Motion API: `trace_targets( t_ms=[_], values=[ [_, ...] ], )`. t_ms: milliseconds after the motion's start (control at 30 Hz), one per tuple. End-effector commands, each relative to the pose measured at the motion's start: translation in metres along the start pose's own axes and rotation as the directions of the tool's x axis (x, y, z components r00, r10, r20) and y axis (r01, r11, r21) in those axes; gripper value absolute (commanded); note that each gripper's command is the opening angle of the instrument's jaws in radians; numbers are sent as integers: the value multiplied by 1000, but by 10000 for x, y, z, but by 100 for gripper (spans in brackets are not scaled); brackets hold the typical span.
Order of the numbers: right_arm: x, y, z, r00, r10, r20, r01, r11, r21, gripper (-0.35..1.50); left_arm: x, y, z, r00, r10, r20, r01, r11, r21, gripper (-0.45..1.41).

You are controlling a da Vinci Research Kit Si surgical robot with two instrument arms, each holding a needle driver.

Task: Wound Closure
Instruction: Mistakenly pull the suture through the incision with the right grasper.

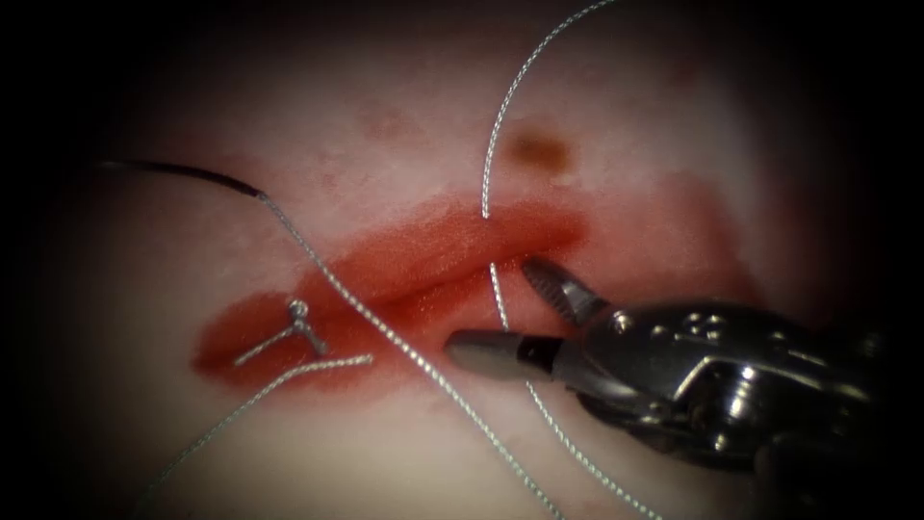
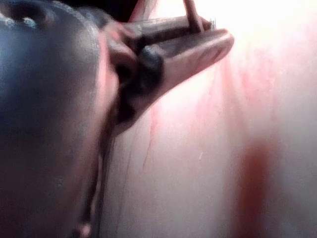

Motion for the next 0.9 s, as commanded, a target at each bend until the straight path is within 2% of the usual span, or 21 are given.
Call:
trace_targets(
  t_ms=[33,300,467,700,767,900],
  values=[
    [13,-6,6,1000,-1,-2,1,1000,4,-35,-5,-11,-5,1000,4,4,-4,1000,4,-45],
    [12,-8,2,999,40,16,-40,999,20,-35,-5,-11,-5,1000,4,4,-4,1000,4,-45],
    [-1,-7,-9,990,22,141,-30,998,52,-35,-4,-11,-5,1000,4,1,-4,1000,2,-45],
    [-11,-2,-25,969,12,248,-47,989,137,-35,-4,-11,-4,1000,5,1,-5,1000,2,-45],
    [-15,0,-31,957,26,289,-78,983,168,-35,-4,-11,-4,1000,5,1,-5,1000,2,-45],
    [-26,4,-48,925,-10,380,-57,985,164,-35,-3,-11,-4,1000,5,-4,-5,1000,3,-45]
  ],
)
